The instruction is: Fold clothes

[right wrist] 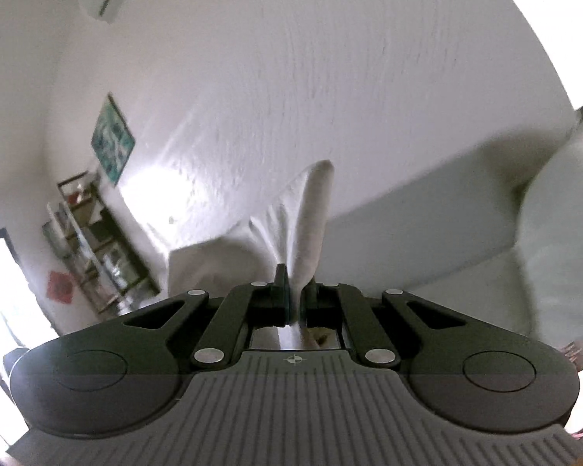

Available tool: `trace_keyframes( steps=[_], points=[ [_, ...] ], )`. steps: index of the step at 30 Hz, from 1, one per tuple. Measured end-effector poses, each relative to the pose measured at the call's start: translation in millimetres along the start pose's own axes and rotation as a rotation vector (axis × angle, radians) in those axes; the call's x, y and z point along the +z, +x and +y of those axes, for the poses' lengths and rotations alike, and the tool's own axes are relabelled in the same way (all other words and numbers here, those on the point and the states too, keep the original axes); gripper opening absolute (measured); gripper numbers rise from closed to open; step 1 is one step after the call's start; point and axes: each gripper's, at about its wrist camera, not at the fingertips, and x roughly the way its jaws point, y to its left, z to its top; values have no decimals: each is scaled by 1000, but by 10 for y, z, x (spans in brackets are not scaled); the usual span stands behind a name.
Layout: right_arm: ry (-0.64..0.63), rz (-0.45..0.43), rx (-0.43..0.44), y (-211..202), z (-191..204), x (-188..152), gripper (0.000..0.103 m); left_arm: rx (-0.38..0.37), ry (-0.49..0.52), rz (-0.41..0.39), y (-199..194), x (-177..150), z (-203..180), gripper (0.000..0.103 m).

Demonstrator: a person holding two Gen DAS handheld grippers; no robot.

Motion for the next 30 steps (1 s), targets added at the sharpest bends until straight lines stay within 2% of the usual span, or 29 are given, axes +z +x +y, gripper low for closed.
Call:
trace_keyframes(
  steps=[3,5,8,11,15,19,23,24,25,26,27,28,29,30],
  points=[
    [12,-17,-94,-455,-145,120,5,-72,-72,105,388,-157,-70,7],
    [33,-17,-166,-634,-366,102,5,-66,-88,184,702,-370,-77,7],
    [49,-8,-269,-692,-800,-102,5,-42,-96,286,1201,-755,24,7],
    [22,12,-383,-552,-1219,-368,5,-4,-92,360,1661,-1076,164,7],
    [56,31,-475,-245,-1761,-570,5,44,-21,404,2255,-1289,295,7],
    [136,44,-532,46,-2312,-518,5,52,-73,447,2757,-1388,586,7],
    [157,51,-583,297,-2727,-412,5,47,-127,466,3206,-1412,756,7],
    [153,47,-598,350,-2805,-367,5,69,-128,467,3304,-1425,788,12],
    [149,47,-614,403,-2880,-330,5,100,-126,470,3398,-1445,824,25],
    [143,52,-632,460,-2949,-305,11,131,-124,473,3493,-1466,860,32],
    [133,63,-667,515,-3025,-290,19,199,-125,495,3558,-1483,890,45],
    [126,80,-734,550,-3084,-288,41,272,-135,519,3571,-1495,930,45],
    [132,86,-802,542,-3113,-277,56,292,-145,524,3502,-1498,954,45],
    [146,72,-838,490,-3145,-262,56,296,-153,524,3409,-1499,971,45]
  ],
)
